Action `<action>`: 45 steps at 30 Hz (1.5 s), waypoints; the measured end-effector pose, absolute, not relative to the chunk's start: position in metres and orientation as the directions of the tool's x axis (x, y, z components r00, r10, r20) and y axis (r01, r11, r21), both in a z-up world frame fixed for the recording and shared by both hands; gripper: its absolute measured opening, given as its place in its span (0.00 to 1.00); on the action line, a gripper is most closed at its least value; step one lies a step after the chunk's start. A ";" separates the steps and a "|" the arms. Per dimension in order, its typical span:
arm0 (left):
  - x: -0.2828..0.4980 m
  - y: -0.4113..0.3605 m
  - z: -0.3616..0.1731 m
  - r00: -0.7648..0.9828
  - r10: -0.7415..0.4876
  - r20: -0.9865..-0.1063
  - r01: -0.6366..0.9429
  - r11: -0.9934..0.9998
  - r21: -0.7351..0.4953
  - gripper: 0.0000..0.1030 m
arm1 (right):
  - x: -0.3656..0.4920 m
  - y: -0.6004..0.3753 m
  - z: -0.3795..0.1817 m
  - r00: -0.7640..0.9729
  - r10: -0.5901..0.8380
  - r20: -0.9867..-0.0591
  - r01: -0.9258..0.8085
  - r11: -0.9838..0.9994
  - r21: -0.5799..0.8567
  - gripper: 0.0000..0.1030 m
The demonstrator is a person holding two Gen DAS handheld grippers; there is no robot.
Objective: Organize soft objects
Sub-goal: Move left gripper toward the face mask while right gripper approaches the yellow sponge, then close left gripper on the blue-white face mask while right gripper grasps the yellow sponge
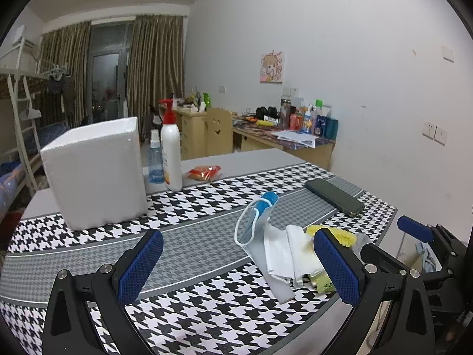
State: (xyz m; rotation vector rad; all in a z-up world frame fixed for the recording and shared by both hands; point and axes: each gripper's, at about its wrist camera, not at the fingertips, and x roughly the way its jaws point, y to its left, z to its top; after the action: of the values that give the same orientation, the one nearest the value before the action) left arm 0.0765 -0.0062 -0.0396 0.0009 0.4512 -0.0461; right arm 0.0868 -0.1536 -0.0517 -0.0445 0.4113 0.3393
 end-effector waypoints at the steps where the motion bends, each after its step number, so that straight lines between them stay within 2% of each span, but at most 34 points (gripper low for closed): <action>1: 0.078 -0.007 -0.040 0.900 -0.045 -0.434 0.043 0.999 -0.015 0.99 | 0.089 -0.153 -0.053 0.860 0.313 -0.403 -0.332 0.943 0.023 0.96; 11: 0.101 -0.012 -0.045 0.886 -0.050 -0.461 0.049 0.999 -0.015 0.99 | 0.107 -0.156 -0.058 0.840 0.317 -0.440 -0.345 0.939 0.017 0.96; 20: 0.124 -0.012 -0.056 0.851 -0.065 -0.520 0.062 0.998 -0.024 0.99 | 0.121 -0.156 -0.064 0.814 0.337 -0.474 -0.370 0.929 0.024 0.96; 27: 0.131 -0.011 -0.063 0.851 -0.062 -0.521 0.061 0.998 -0.020 0.99 | 0.128 -0.151 -0.069 0.809 0.330 -0.487 -0.385 0.923 -0.013 0.95; 31: 0.137 -0.012 -0.067 0.830 -0.081 -0.551 0.068 0.997 -0.043 0.99 | 0.132 -0.150 -0.075 0.801 0.320 -0.505 -0.393 0.919 -0.040 0.92; 36: 0.146 -0.013 -0.072 0.818 -0.074 -0.571 0.073 0.997 -0.025 0.99 | 0.142 -0.152 -0.081 0.782 0.319 -0.535 -0.392 0.920 -0.024 0.77; 40: 0.154 -0.016 -0.075 0.800 -0.092 -0.593 0.089 0.995 -0.034 0.99 | 0.148 -0.152 -0.083 0.768 0.332 -0.547 -0.404 0.915 -0.013 0.71; 42: 0.157 -0.018 -0.076 0.794 -0.102 -0.599 0.095 0.995 -0.044 0.99 | 0.150 -0.152 -0.083 0.761 0.338 -0.553 -0.412 0.911 -0.010 0.60; 45: 0.163 -0.019 -0.078 0.784 -0.115 -0.610 0.100 0.993 -0.059 0.99 | 0.156 -0.154 -0.084 0.741 0.359 -0.568 -0.423 0.906 0.020 0.52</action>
State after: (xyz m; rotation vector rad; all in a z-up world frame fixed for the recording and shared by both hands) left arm 0.1626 -0.0190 -0.0776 -0.0236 0.6602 -0.1160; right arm 0.1555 -0.1542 -0.0838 -0.1131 0.5986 0.4298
